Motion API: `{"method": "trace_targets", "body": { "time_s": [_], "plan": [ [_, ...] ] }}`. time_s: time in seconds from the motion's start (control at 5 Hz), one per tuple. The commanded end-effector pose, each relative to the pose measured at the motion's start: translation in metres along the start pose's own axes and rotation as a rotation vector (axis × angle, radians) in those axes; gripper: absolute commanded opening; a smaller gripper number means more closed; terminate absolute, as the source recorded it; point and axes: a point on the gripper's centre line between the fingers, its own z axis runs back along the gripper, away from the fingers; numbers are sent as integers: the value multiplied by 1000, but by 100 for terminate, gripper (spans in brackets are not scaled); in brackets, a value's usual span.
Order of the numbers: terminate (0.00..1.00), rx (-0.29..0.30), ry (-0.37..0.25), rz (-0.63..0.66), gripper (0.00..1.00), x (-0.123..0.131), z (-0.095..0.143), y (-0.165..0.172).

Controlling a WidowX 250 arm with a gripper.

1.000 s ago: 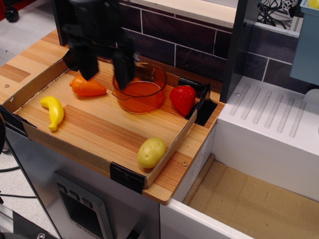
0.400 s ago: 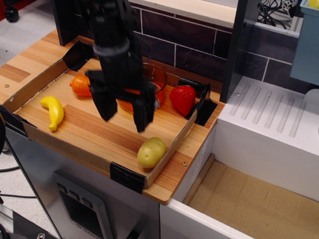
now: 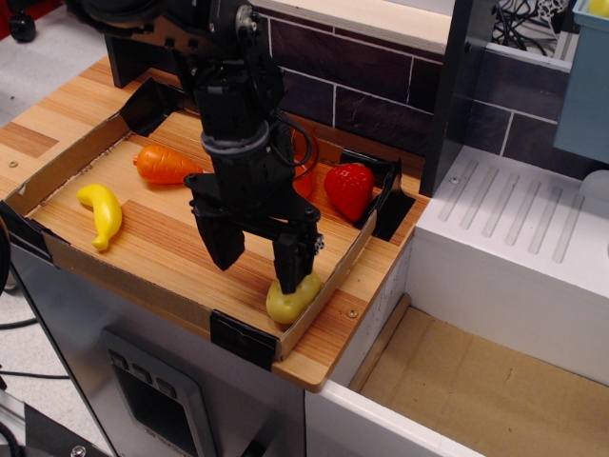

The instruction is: Put potato in pot

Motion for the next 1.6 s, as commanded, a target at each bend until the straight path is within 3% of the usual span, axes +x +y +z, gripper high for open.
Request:
{"method": "trace_targets", "body": {
  "time_s": [0.0, 0.2, 0.4, 0.6, 0.8, 1.2, 1.4],
  "plan": [
    [0, 18, -23, -5, 100, -3, -11, -2],
    [0, 34, -33, -8, 100, -2, -18, 0],
    [0, 39, -32, -7, 0, -1, -25, 0],
    [0, 14, -49, -5, 0, 1, -7, 4],
    [0, -8, -104, 62, 0, 4, 30, 15],
    [0, 21, -192, 301, 0, 51, 81, 60],
    [0, 21, -201, 361, 0, 77, 80, 75]
  ]
}}
